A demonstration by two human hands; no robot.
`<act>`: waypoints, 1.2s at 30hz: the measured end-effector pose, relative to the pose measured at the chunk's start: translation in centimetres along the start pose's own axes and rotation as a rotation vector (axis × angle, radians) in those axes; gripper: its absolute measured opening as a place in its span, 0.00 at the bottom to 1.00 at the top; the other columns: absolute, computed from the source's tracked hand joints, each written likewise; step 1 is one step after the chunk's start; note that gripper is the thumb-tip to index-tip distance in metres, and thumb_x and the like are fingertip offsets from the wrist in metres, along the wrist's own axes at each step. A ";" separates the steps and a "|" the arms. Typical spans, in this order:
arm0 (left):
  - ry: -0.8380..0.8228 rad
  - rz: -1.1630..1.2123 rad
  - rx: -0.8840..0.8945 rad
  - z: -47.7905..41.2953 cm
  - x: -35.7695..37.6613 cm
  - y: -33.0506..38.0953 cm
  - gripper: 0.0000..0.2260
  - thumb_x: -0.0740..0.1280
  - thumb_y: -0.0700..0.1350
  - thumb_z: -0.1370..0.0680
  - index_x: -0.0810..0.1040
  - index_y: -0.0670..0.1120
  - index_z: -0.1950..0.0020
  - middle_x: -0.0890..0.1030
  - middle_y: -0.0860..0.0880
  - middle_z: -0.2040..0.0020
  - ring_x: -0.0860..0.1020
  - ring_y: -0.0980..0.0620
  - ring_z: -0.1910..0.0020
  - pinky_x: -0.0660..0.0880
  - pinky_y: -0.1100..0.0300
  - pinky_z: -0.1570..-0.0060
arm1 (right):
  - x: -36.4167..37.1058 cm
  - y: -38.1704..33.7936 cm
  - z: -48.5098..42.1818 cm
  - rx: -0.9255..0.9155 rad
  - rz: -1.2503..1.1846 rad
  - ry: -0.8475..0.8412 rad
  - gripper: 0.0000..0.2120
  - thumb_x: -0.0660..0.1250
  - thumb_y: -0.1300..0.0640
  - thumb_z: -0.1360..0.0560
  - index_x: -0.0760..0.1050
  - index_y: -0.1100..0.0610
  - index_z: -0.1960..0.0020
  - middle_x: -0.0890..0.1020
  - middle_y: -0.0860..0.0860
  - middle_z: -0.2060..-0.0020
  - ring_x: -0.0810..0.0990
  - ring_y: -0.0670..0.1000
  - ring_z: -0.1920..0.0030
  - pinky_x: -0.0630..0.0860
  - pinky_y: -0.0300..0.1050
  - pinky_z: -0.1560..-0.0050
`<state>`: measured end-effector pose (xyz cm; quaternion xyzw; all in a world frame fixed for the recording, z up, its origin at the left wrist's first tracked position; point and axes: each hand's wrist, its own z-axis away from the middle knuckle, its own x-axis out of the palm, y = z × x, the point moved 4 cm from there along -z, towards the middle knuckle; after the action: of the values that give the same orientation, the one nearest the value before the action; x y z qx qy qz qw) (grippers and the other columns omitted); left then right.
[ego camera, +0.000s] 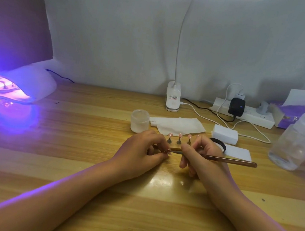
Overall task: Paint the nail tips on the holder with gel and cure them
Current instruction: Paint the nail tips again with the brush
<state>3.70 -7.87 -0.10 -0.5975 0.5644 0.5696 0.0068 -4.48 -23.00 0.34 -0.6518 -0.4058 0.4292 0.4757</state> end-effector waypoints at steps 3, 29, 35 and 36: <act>0.003 0.004 0.000 0.0 0.0 0.0 0.03 0.74 0.43 0.26 0.83 0.50 0.53 0.78 0.56 0.55 0.75 0.54 0.63 0.71 0.64 0.62 | 0.2 -0.1 0.1 -0.009 0.071 -0.014 0.08 0.66 0.58 0.22 0.71 0.60 0.57 0.82 0.52 0.71 0.75 0.43 0.73 0.71 0.37 0.70; -0.004 0.022 0.013 -0.1 0.3 -0.3 0.04 0.73 0.44 0.25 0.82 0.53 0.53 0.80 0.58 0.56 0.73 0.60 0.67 0.65 0.69 0.65 | 0.0 0.1 -0.1 -0.019 0.093 -0.012 0.07 0.65 0.65 0.26 0.70 0.60 0.61 0.73 0.50 0.75 0.71 0.43 0.75 0.68 0.35 0.74; 0.002 0.023 0.010 -0.1 0.2 -0.3 0.04 0.73 0.43 0.25 0.82 0.53 0.54 0.80 0.58 0.55 0.72 0.58 0.68 0.66 0.67 0.65 | -0.3 0.0 -0.1 -0.018 -0.004 0.010 0.08 0.66 0.57 0.22 0.71 0.58 0.57 0.80 0.51 0.72 0.73 0.43 0.75 0.69 0.34 0.73; 0.002 0.023 0.010 -0.1 0.2 -0.3 0.04 0.73 0.43 0.25 0.82 0.52 0.54 0.80 0.58 0.55 0.72 0.58 0.68 0.66 0.66 0.65 | -0.1 -0.1 -0.1 -0.016 0.019 -0.005 0.08 0.67 0.55 0.22 0.72 0.58 0.56 0.81 0.52 0.71 0.74 0.42 0.74 0.70 0.34 0.72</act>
<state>3.90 -7.96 -0.45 -0.5915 0.5741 0.5661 0.0027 -4.41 -23.14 0.44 -0.6586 -0.4041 0.4319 0.4652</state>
